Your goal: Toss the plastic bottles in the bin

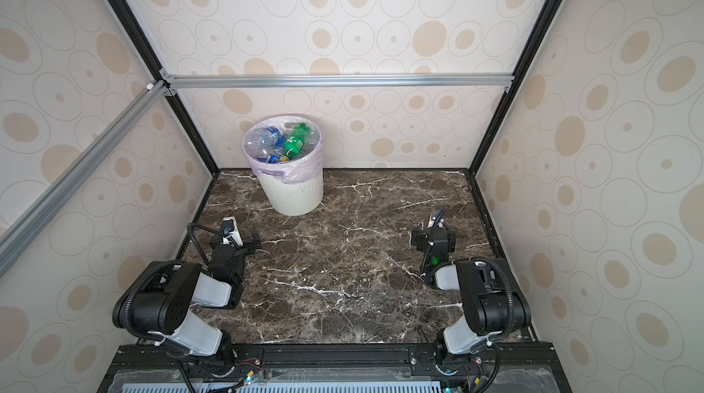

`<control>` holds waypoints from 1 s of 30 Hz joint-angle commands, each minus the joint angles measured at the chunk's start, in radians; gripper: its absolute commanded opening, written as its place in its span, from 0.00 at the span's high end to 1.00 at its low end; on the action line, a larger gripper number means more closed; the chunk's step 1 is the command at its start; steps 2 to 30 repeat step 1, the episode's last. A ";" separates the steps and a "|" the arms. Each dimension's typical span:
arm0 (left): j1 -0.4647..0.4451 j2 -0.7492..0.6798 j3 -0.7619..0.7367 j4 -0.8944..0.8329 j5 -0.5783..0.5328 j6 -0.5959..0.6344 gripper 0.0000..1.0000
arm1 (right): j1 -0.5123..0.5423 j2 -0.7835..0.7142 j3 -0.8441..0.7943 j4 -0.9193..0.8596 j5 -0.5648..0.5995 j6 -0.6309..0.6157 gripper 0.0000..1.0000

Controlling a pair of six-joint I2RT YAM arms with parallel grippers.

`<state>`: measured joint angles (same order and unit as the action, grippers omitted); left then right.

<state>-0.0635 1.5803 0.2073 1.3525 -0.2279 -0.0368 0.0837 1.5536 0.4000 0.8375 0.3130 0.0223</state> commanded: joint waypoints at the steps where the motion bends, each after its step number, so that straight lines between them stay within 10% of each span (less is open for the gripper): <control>1: 0.003 0.002 0.005 0.032 0.007 0.018 0.01 | -0.002 -0.016 -0.001 0.005 -0.002 0.008 0.00; 30: 0.003 0.002 0.005 0.032 0.007 0.018 0.01 | -0.002 -0.016 -0.001 0.005 -0.002 0.008 0.00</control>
